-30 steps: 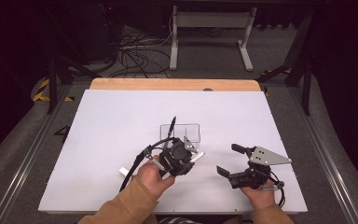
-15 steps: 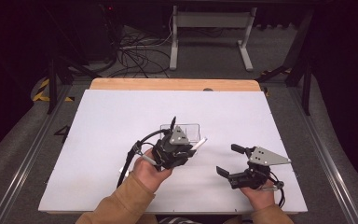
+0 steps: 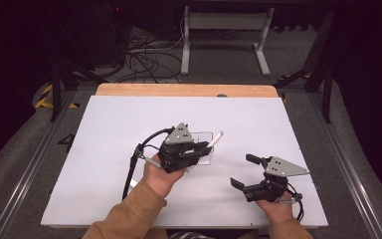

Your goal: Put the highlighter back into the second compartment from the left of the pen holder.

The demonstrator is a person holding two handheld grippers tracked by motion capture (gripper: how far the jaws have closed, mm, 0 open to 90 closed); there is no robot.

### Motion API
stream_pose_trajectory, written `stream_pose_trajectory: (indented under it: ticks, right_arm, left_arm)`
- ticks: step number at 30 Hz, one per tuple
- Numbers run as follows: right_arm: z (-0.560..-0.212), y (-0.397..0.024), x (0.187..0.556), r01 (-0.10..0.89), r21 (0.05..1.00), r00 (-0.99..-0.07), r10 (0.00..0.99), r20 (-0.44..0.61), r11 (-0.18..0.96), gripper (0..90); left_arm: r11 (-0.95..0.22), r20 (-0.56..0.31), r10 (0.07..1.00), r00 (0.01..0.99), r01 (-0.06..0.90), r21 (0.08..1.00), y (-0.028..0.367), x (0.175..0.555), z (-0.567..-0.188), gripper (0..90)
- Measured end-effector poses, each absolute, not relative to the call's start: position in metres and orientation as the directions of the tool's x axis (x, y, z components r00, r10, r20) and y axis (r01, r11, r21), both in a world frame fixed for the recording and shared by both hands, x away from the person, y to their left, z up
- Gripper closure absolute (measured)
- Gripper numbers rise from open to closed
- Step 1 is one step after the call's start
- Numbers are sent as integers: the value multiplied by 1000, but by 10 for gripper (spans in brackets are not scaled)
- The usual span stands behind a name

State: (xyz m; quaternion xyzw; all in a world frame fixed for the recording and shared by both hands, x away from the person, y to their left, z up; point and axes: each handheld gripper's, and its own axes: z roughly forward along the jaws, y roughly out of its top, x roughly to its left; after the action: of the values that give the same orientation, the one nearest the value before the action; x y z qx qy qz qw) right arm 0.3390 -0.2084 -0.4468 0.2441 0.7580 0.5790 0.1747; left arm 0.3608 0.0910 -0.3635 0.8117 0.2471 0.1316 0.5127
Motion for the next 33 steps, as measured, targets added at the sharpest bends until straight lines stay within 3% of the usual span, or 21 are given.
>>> stream_pose_trajectory:
  ticks: [12, 16, 33]
  right_arm:
    - [-447, -208, 339, 169, 964, -823, 567, 22, 208, 25]
    - [-447, -207, 339, 170, 962, -826, 563, 22, 212, 25]
    - [-448, -207, 339, 172, 963, -829, 558, 27, 209, 25]
  left_arm:
    - [-255, -41, 528, 849, 204, 945, 97, 375, -365, 787]
    - [-191, -81, 529, 845, 211, 959, 99, 380, -366, 787]
    - [-106, -37, 603, 797, 126, 986, 101, 395, -370, 785]
